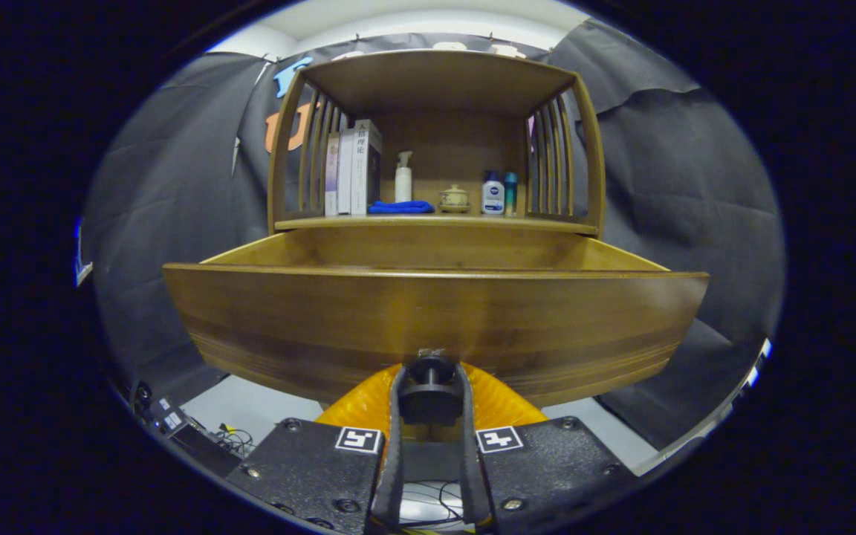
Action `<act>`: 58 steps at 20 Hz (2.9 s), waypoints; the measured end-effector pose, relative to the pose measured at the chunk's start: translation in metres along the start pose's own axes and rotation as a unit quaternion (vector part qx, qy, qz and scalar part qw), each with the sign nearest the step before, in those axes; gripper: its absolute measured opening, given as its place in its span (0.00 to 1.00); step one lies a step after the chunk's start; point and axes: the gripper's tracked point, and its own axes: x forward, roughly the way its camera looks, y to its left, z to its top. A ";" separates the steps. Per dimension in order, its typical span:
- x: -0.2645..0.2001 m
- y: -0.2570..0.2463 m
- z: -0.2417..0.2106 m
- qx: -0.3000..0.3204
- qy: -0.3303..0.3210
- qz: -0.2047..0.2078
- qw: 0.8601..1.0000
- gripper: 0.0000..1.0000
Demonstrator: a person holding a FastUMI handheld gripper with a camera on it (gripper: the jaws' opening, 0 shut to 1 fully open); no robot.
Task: Pull open the drawer, take out the items inside it, and place them on the countertop above the cabinet.
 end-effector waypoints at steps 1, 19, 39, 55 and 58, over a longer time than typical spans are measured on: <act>0.000 -0.001 -0.001 -0.002 -0.001 0.000 1.000 0.33; -0.099 -0.072 0.148 0.020 -0.121 0.001 0.992 1.00; 0.095 0.019 0.208 -0.079 0.166 0.045 0.982 1.00; 0.092 0.003 0.050 -0.023 0.489 -0.011 0.872 0.51; 0.091 0.008 0.047 -0.019 0.497 -0.008 0.868 0.33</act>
